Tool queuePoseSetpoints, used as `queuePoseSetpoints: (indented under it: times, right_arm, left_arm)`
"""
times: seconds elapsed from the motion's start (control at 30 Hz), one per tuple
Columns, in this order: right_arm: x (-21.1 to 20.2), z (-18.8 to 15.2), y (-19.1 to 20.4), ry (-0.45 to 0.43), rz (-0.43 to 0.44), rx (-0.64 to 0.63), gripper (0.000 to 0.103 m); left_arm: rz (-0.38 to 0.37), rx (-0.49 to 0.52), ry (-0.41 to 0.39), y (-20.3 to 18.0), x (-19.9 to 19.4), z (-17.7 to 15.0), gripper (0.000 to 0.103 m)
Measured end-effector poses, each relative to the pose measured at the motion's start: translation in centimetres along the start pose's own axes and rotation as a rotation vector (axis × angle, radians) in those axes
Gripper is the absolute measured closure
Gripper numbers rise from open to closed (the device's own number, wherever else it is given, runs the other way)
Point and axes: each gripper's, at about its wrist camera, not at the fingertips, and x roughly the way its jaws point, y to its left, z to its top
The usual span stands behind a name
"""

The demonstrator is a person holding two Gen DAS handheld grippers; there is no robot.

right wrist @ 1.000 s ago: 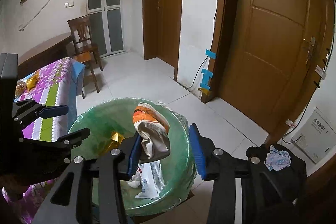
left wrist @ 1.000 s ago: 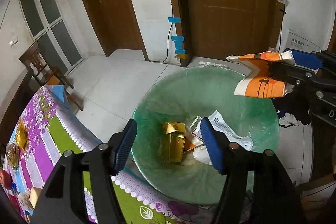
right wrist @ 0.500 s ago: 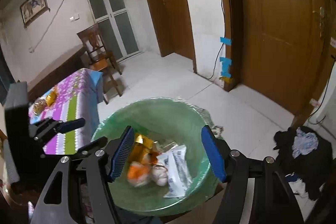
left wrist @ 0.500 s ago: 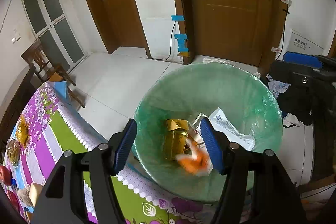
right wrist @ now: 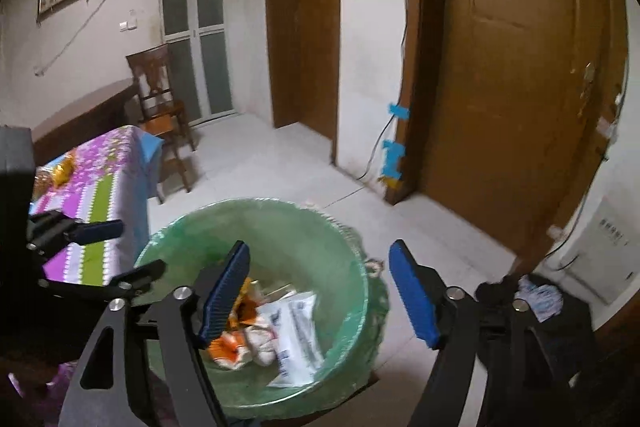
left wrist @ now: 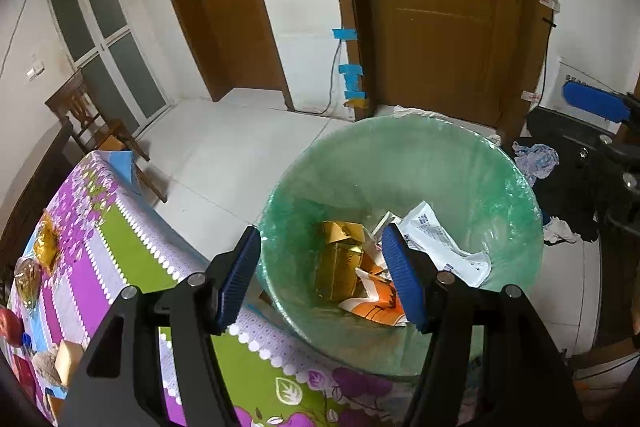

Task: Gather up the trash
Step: 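Move both tools back toward the table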

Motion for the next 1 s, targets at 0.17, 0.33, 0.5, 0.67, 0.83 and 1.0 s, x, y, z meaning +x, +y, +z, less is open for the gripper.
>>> queuePoseSetpoints:
  times: [0.17,0.33,0.5,0.67,0.83,1.0]
  right_arm:
    - [-1.6,-0.9,0.4,-0.101,-0.067,-0.005,0.021]
    - [-3.3,-1.9,2.6,-0.220,-0.085,-0.022,0.016]
    - [-4.6,-1.8,5.9,-0.303,-0.076,-0.079,0.008]
    - [-5.2,-1.0,9.6,-0.329,-0.043,-0.129,0.005]
    - [-5.5,-0.2,12.7,-0.322,0.007,-0.166,0.005]
    - [-5.6,0.4,15.7,-0.314,0.053,-0.190,0.005]
  left_arm:
    - [0.087,-0.019,-0.042,0.9,-1.3,-0.9,0.043]
    - [0.159,-0.065,-0.082,2.7,-2.8,-1.8,0.043]
    - [0.234,-0.103,-0.111,5.0,-4.6,-3.0,0.041]
    - [0.266,-0.156,-0.110,7.7,-6.0,-4.8,0.041]
    - [0.291,-0.207,-0.107,10.6,-7.8,-6.7,0.037]
    - [0.313,-0.256,-0.098,12.9,-9.0,-8.6,0.033]
